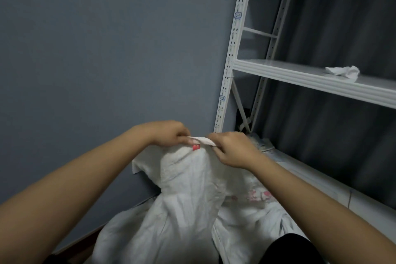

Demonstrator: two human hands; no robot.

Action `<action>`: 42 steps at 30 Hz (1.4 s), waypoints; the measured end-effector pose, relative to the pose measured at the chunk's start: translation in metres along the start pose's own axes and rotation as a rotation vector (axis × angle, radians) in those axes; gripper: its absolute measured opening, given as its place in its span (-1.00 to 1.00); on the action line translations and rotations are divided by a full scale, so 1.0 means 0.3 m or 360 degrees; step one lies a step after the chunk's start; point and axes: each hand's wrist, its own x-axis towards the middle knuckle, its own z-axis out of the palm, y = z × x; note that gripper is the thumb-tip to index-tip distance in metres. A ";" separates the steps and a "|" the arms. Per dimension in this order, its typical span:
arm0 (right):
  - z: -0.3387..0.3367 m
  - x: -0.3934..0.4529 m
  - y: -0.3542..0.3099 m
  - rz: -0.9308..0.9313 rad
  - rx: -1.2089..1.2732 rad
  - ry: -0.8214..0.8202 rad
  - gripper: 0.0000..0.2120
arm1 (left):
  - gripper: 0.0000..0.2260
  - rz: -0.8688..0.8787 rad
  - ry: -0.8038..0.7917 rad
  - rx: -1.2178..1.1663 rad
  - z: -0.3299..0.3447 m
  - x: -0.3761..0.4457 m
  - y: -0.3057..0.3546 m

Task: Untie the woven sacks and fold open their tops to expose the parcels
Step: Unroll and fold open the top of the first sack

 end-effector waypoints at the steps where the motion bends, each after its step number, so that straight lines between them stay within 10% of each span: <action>1: -0.019 0.000 -0.014 0.0081 0.0388 -0.0151 -0.80 | -0.75 0.0061 0.0131 0.0327 -0.003 -0.002 0.006; 4: -0.031 0.011 -0.023 0.0355 0.1115 -0.0292 -0.69 | -0.78 0.0170 0.0508 0.0854 0.019 -0.008 0.010; 9: 0.003 0.000 -0.013 -0.0192 -0.0303 0.0240 -0.81 | -0.65 -0.0059 -0.0067 -0.0173 0.007 -0.015 -0.009; 14: -0.006 0.018 -0.036 -0.0022 0.0394 0.0008 -0.78 | -0.69 0.0049 0.0468 0.0935 0.025 -0.015 0.003; 18: 0.010 0.010 -0.018 -0.0218 -0.0213 0.0226 -0.76 | -0.69 -0.0007 0.0018 -0.0106 0.013 -0.025 -0.008; 24: -0.005 0.020 -0.054 -0.0113 0.0639 -0.0013 -0.80 | -0.76 0.0092 0.0388 0.0910 0.062 -0.018 0.011; 28: 0.043 0.015 -0.055 -0.0183 0.0000 0.0280 -0.78 | -0.77 -0.0001 -0.0068 -0.0214 0.041 -0.024 -0.004; 33: 0.031 0.023 -0.071 0.0085 0.0771 -0.0089 -0.86 | -0.72 0.0140 0.0458 0.0839 0.063 -0.023 -0.024; 37: 0.064 0.008 -0.083 -0.0276 -0.0183 0.0256 -0.81 | -0.59 -0.0012 -0.0050 -0.0196 0.050 -0.036 -0.046; 42: 0.057 0.022 -0.112 0.0275 0.1145 -0.0094 -0.76 | -0.67 0.0229 0.0458 0.0792 0.088 -0.045 -0.035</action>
